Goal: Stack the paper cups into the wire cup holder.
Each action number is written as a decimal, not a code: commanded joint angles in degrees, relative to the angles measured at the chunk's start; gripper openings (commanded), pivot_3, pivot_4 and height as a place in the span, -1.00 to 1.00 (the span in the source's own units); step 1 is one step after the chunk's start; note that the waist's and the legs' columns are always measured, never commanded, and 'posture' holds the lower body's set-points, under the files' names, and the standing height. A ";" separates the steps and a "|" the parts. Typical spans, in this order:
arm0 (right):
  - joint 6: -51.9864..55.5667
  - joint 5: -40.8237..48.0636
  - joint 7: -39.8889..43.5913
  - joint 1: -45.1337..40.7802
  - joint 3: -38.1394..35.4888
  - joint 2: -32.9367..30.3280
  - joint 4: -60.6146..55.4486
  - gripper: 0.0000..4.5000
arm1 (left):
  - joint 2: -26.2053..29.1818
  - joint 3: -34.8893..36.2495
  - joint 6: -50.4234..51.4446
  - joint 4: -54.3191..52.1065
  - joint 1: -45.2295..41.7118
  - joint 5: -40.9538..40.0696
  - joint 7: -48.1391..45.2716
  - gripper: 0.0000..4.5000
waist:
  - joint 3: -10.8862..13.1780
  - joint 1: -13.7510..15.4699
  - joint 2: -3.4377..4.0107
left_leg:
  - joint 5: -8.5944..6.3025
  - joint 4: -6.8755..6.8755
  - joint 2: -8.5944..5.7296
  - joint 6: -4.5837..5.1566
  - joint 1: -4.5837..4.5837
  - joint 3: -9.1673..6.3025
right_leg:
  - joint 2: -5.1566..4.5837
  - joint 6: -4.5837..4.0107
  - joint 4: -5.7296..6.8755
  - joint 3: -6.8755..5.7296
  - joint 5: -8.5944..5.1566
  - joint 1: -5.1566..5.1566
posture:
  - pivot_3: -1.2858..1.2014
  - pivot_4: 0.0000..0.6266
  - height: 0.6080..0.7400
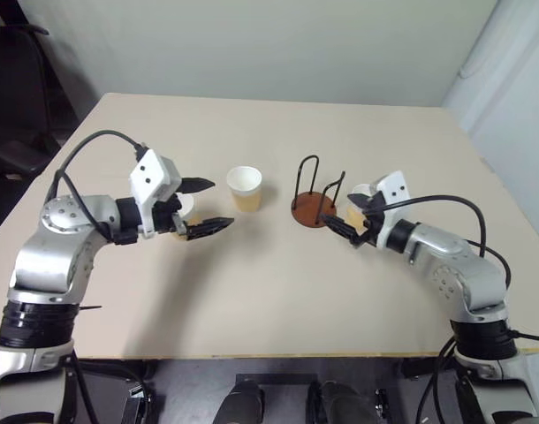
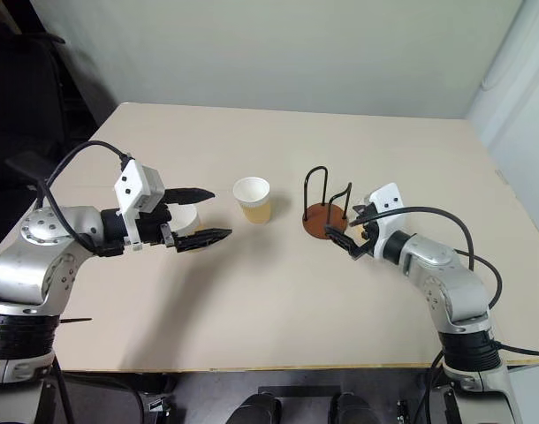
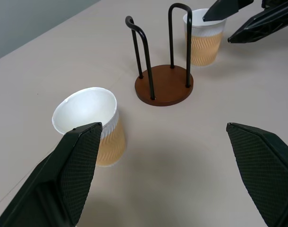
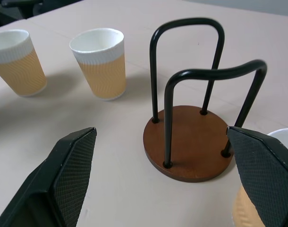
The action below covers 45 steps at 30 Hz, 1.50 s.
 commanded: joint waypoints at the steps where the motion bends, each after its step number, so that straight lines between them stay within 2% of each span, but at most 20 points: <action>1: -0.44 -0.60 -0.52 -1.64 0.01 -0.16 -0.75 0.98 | -0.50 1.28 -1.32 -0.94 -0.75 0.09 1.04 1.00 | 0.00 0.00 0.00 | 0.00 0.00 0.00 0.00 0.00 0.00 | 0.00 0.00 0.00 0.00 0.00 0.00 | 0.03 -0.52 1.00; 20: -1.74 -3.40 -1.03 -5.01 1.59 2.22 3.60 0.98 | -1.48 2.11 -2.42 -3.95 1.76 -1.10 1.11 1.00 | 0.00 0.00 0.00 | 0.00 -0.01 0.01 -0.01 0.00 -0.01 | 0.00 0.00 0.01 -0.02 0.00 -0.01 | 0.03 -0.52 1.00; 31: -3.55 -5.04 -0.93 -7.03 3.27 4.45 6.50 0.98 | 0.27 2.85 1.62 -5.41 2.92 -6.25 -2.66 1.00 | 0.00 -0.01 0.00 | 0.01 0.00 0.01 -0.03 0.00 -0.01 | 0.00 -0.03 0.07 -0.03 0.01 -0.04 | 0.03 -0.52 1.00; 45: -5.82 -6.84 -1.36 -9.17 5.02 8.03 10.14 0.98 | 3.24 2.92 -1.36 -2.87 3.27 -4.49 -5.12 1.00 | 0.00 -0.05 0.01 | -0.01 -0.01 0.01 -0.05 -0.04 -0.02 | 0.00 -0.06 0.07 -0.03 0.01 -0.11 | 0.03 -0.52 1.00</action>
